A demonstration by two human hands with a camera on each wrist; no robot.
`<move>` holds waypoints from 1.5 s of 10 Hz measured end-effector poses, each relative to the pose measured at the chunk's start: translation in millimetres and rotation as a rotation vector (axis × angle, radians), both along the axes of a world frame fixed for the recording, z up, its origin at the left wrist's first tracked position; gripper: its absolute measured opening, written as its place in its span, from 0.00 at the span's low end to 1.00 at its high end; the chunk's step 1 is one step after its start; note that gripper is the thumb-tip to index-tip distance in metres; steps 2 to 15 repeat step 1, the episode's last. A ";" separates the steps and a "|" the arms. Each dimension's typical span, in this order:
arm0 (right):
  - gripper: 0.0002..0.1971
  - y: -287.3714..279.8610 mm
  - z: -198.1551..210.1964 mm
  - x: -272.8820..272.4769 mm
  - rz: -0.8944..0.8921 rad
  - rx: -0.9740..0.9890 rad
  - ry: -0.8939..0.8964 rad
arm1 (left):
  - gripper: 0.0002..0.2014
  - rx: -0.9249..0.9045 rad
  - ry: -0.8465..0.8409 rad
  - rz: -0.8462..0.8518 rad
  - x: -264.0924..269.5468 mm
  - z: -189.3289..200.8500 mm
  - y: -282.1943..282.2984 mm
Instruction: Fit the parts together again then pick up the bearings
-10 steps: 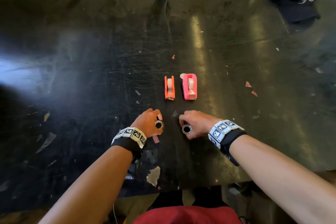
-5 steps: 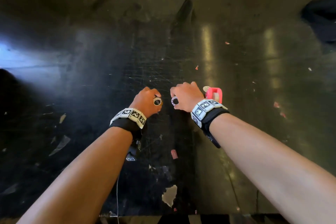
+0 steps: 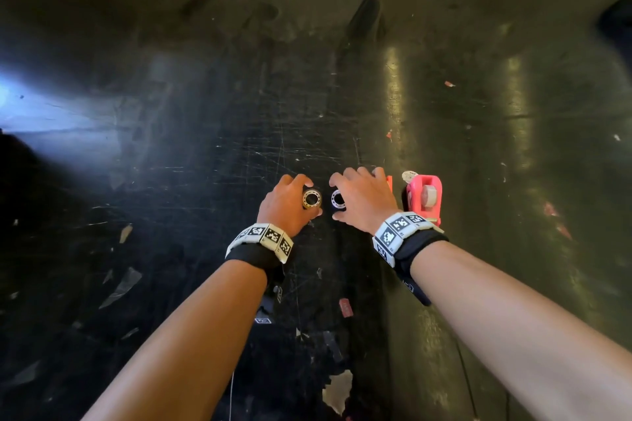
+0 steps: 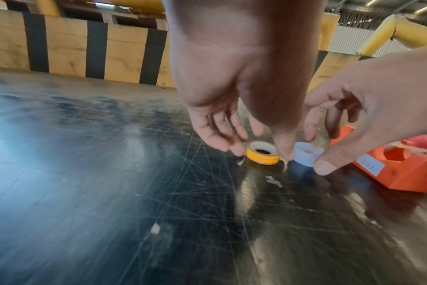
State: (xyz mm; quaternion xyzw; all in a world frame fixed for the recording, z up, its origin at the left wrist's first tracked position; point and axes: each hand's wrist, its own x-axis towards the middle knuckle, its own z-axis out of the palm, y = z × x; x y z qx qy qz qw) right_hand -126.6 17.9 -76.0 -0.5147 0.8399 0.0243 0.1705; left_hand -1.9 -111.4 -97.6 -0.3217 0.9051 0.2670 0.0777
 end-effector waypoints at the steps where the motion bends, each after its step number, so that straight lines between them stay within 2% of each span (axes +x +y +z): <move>1: 0.27 13.4 15.2 1.4 -0.042 -0.106 -0.037 | 0.27 0.038 0.059 0.071 30.5 11.0 12.2; 15: 0.27 13.4 15.2 1.4 -0.042 -0.106 -0.037 | 0.27 0.038 0.059 0.071 30.5 11.0 12.2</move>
